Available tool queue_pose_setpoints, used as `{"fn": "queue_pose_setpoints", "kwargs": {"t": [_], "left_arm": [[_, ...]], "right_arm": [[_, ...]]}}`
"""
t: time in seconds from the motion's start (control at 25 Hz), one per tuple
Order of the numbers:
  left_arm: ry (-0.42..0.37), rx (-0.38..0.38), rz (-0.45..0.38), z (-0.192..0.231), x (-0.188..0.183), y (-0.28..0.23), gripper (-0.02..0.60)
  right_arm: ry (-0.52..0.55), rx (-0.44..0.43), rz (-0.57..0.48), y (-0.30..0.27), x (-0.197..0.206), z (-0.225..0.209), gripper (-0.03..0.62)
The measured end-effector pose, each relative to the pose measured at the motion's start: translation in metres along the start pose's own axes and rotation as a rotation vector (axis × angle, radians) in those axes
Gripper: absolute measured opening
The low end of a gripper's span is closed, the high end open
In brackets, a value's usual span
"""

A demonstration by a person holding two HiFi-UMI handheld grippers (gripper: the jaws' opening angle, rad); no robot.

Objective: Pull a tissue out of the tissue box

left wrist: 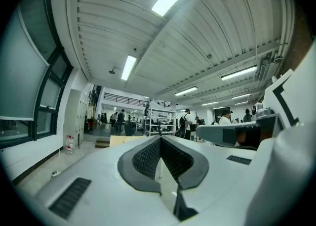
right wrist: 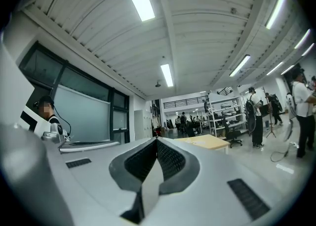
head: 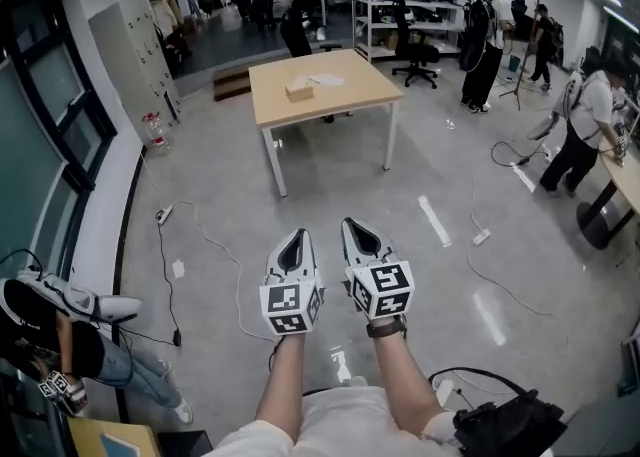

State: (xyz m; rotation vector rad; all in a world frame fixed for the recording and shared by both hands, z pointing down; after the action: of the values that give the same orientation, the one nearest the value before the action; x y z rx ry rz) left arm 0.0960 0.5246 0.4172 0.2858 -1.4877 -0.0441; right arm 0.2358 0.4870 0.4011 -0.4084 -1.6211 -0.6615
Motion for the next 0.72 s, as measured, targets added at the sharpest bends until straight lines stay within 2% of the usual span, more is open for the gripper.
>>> {"fn": "queue_pose_setpoints", "kwargs": {"t": [0.2, 0.36, 0.56, 0.72], "left_arm": [[-0.004, -0.008, 0.021, -0.027, 0.015, -0.033, -0.008], [-0.006, 0.012, 0.038, -0.036, 0.027, -0.052, -0.008], [0.009, 0.026, 0.06, -0.028, 0.053, -0.095, -0.008], [0.029, 0.07, 0.065, -0.014, 0.067, -0.149, -0.008]], "right_arm": [[-0.048, 0.04, 0.017, 0.004, 0.011, -0.049, 0.003], [-0.058, 0.068, 0.023, 0.001, 0.016, -0.072, 0.002], [-0.069, 0.042, 0.03, -0.025, 0.038, -0.095, 0.002], [-0.031, 0.08, 0.032, -0.069, 0.041, -0.123, 0.002]]}}
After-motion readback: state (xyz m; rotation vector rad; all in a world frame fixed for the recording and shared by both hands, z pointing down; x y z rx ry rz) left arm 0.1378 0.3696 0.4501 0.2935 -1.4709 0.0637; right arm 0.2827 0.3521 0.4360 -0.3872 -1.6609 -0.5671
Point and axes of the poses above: the fingertips, and each gripper's own axes: y backward along the fingers, z to its left, x out of its underside, the point moved 7 cm from there along y, backward along the fingers, and after that the axes turned 9 degrees about -z, right-handed, at the moved point
